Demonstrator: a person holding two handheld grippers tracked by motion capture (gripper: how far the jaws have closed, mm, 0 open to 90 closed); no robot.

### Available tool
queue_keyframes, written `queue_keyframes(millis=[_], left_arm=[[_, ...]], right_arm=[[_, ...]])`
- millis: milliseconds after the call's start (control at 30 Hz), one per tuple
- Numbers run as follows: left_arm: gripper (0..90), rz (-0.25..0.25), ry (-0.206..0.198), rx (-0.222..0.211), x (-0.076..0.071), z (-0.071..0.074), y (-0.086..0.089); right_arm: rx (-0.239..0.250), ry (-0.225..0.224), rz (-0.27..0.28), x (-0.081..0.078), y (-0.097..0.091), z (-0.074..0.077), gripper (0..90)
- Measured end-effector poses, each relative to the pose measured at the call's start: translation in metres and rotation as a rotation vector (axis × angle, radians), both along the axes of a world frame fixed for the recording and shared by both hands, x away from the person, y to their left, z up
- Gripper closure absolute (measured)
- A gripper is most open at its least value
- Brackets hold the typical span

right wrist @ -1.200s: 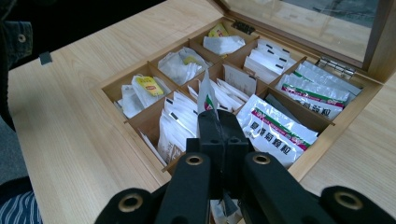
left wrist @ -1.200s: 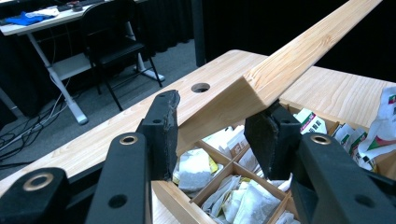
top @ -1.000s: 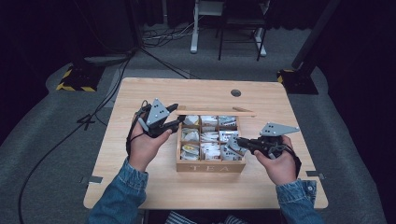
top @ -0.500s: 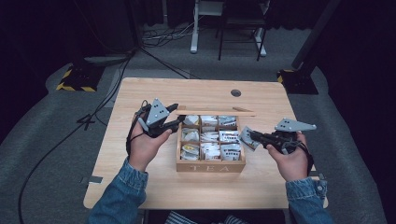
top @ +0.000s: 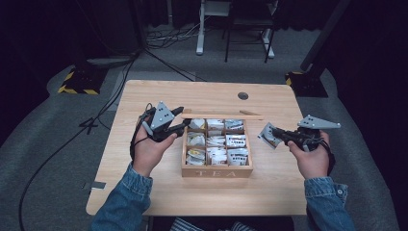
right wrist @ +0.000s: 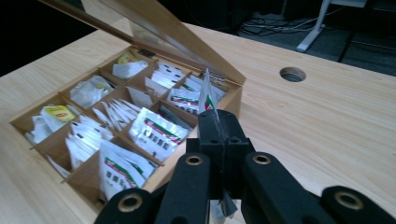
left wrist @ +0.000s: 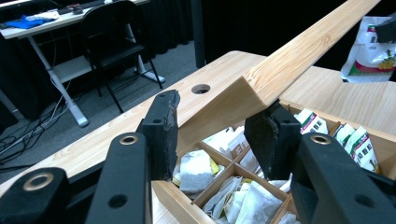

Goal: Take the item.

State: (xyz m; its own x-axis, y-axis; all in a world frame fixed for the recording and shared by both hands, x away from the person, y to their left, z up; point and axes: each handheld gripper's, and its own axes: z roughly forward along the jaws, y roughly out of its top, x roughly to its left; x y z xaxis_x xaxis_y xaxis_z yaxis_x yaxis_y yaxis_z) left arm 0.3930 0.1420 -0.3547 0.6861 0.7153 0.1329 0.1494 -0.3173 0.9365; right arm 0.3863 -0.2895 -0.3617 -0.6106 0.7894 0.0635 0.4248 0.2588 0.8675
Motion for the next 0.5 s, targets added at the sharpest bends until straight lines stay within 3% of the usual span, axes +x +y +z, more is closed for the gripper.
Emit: queue_keyframes(millis=[500], left_arm=[[55.4,-0.002,-0.002,0.004,0.0,0.0,0.0]], right_arm=[[-0.076,0.035,-0.06,0.026,-0.022,-0.023,90.0]])
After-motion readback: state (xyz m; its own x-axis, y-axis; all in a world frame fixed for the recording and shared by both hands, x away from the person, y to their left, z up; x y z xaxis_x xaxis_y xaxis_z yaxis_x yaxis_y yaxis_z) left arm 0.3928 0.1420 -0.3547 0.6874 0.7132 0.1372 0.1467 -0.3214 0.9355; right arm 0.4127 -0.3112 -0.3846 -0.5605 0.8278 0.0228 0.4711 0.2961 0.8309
